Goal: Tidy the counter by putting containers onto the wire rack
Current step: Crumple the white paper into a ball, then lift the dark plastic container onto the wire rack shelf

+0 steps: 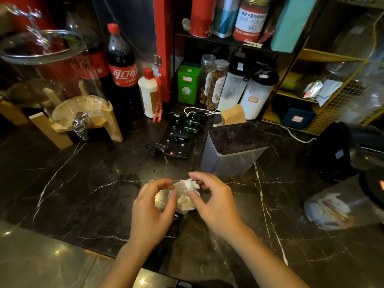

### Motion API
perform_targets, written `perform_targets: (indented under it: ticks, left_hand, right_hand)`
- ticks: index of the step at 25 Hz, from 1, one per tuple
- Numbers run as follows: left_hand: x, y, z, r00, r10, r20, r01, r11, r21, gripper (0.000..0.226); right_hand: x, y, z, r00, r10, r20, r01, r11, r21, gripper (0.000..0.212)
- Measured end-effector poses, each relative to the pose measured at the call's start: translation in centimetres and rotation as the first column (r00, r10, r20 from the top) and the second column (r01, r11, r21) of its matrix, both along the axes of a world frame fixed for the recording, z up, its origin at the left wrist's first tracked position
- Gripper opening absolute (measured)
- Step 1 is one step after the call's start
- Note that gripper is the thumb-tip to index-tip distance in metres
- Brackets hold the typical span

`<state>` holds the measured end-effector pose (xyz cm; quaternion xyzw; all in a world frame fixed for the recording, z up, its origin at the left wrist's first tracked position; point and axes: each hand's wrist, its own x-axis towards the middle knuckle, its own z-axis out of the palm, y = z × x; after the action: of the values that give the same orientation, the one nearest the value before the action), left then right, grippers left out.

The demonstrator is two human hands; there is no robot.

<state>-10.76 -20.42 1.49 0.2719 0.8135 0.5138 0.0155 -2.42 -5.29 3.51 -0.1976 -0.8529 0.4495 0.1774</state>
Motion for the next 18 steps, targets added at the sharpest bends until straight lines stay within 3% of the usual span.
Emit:
perform_targets:
  ticks: [9, 18]
  left_hand:
    - [-0.1, -0.8, 0.3, 0.998, 0.025, 0.05, -0.025, 1.0, 0.003, 0.033]
    - [0.0, 3.9, 2.8, 0.995, -0.097, -0.009, 0.097, 0.995, 0.024, 0.037]
  right_hand:
    - [0.3, -0.3, 0.0, 0.997, 0.006, 0.071, -0.004, 1.0, -0.018, 0.045]
    - [4.7, 5.0, 2.4, 0.973, -0.228, -0.023, 0.228, 0.973, 0.011, 0.038]
